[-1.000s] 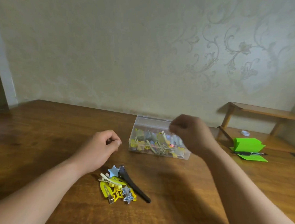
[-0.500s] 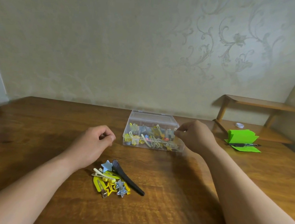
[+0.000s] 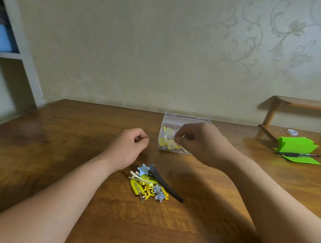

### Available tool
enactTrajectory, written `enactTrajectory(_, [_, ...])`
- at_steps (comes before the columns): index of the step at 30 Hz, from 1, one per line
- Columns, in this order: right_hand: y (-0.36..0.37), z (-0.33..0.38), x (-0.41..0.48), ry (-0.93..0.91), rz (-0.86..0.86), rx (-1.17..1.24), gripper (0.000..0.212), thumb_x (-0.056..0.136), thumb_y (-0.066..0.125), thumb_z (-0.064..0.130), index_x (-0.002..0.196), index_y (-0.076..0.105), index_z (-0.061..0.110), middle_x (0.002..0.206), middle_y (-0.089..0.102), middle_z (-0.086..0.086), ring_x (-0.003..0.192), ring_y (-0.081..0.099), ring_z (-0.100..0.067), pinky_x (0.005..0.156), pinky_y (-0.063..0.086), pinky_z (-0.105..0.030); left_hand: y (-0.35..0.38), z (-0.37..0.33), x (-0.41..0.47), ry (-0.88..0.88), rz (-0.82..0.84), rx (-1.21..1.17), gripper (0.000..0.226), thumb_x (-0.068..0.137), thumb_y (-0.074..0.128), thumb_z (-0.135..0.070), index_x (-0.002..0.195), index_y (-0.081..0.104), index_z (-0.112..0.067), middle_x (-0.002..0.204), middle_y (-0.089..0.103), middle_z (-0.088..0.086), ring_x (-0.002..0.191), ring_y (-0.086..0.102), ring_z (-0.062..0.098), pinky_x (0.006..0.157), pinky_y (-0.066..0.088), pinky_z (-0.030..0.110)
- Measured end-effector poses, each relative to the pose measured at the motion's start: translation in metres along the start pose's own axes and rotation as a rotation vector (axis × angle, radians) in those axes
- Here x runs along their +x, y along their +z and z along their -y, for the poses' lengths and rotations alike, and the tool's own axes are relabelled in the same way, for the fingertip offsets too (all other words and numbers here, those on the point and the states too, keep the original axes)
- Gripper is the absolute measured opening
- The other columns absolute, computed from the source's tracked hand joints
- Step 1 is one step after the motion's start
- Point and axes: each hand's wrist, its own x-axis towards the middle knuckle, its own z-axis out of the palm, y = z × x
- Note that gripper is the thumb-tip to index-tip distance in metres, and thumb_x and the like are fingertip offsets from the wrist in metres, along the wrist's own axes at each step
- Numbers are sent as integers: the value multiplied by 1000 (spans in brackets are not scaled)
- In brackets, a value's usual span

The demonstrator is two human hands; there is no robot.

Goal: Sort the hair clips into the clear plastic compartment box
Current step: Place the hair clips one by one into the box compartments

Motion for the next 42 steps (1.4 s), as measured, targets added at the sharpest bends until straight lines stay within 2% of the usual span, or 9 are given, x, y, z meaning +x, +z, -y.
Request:
enactTrajectory(2, [13,15,-2,-52,195,13,14,100,65,34,105,78,37,80,65,24,75,60,6,66,42,-15,0,1,0,-7,5,11,16,105,63,-34,94,74,-33,93,74,-13,91,68,7,81,55,35])
enactTrajectory(4, [27,23,-5,-104,323,55,17,100,64,31,108,76,40,93,73,20,86,65,2,77,52,-22,0,1,0,-5,6,5,17,105,62,-34,93,74,-32,92,74,-14,91,68,6,82,56,35])
enactTrajectory(7, [42,30,-7,-154,359,120,22,105,60,34,121,76,37,112,75,18,99,66,0,91,54,-22,0,0,-1,-5,8,-6,17,104,62,-34,93,74,-31,92,74,-15,93,67,6,83,56,34])
enactTrajectory(13, [53,36,-4,-140,395,206,25,106,61,40,128,74,39,119,75,18,108,67,-1,103,54,-34,0,-2,-1,-2,4,-14,18,104,62,-31,91,74,-29,90,74,-12,90,68,6,80,55,33])
enactTrajectory(23, [48,37,-3,-101,448,208,22,102,66,43,116,76,30,105,73,9,95,66,-7,88,56,-35,2,-1,1,-2,-2,-33,18,105,64,-27,91,75,-26,92,75,-10,92,67,7,80,52,31])
enactTrajectory(28, [49,44,-2,-103,474,190,22,99,70,42,111,76,25,95,69,8,84,63,-7,72,48,-30,3,1,4,-7,0,-52,17,103,66,-25,90,76,-25,91,75,-11,93,67,10,83,51,33])
enactTrajectory(33, [45,43,0,-79,486,194,20,99,71,35,105,76,17,100,71,0,89,63,-15,76,50,-33,3,4,4,-9,3,-56,17,102,66,-25,88,75,-25,90,76,-13,92,68,11,88,53,38])
enactTrajectory(37, [43,41,-3,-73,407,260,13,98,73,32,99,73,19,97,71,1,87,65,-14,77,52,-35,3,4,4,-6,5,-54,18,103,66,-25,88,75,-25,89,75,-16,91,69,11,87,54,38])
enactTrajectory(42, [-5,8,6,15,-59,453,12,98,76,24,107,76,16,97,79,4,88,72,-6,79,58,-26,2,3,4,-5,3,-32,16,105,65,-28,94,75,-28,87,76,-12,89,69,8,85,55,36])
